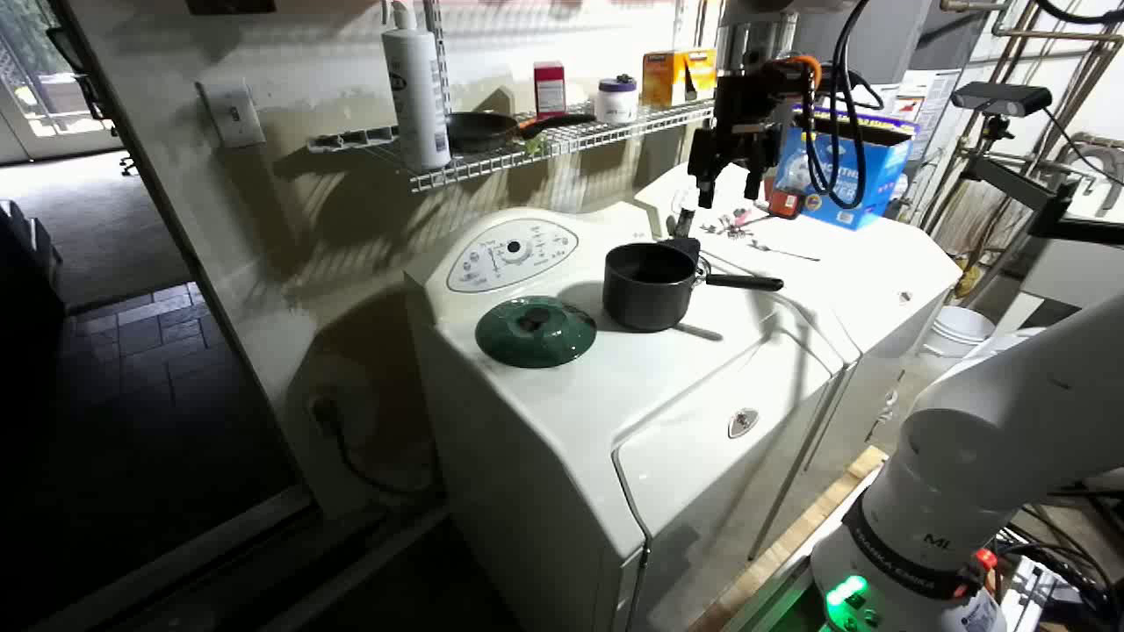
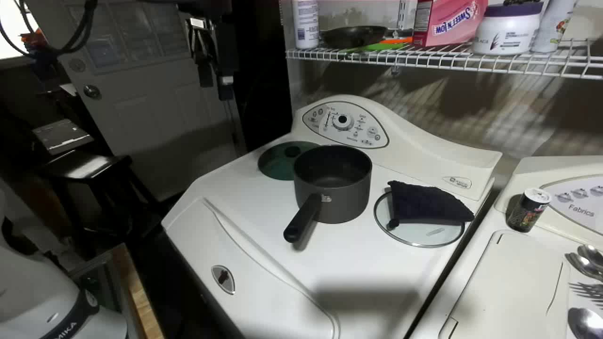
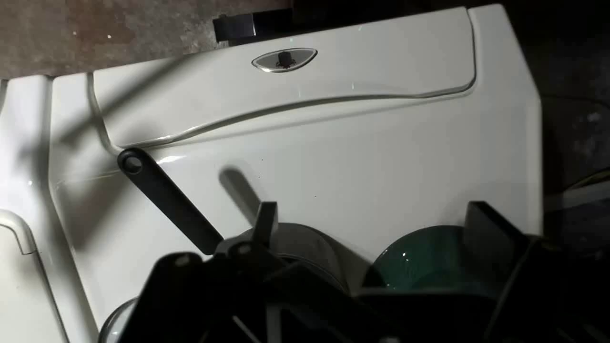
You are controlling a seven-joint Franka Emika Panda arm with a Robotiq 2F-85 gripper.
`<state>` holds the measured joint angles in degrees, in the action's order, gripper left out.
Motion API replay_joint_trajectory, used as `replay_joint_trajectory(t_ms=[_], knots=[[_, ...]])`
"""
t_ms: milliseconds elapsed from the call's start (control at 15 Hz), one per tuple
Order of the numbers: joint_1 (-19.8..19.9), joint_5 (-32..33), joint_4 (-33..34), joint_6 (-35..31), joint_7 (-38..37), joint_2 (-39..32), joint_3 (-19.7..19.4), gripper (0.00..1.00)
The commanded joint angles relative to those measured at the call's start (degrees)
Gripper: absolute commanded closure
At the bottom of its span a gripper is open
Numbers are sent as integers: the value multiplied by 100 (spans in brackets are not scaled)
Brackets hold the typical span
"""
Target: Put the lid on the pot
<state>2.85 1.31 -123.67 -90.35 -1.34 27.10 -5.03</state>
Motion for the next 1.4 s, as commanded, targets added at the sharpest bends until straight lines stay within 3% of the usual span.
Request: replay_joint_trajectory(t_ms=[0, 400, 733, 1000, 1333], knots=[[55, -18, 11, 9, 21, -7, 42, 0], [89, -225, 291, -281, -262, -282, 14, 0], [269, -712, 1383, -1725, -831, -1455, -213, 0], [473, -724, 2037, -3110, -1226, -2372, -365, 0], [739, -508, 2765, -3632, -1651, -3515, -604, 0]])
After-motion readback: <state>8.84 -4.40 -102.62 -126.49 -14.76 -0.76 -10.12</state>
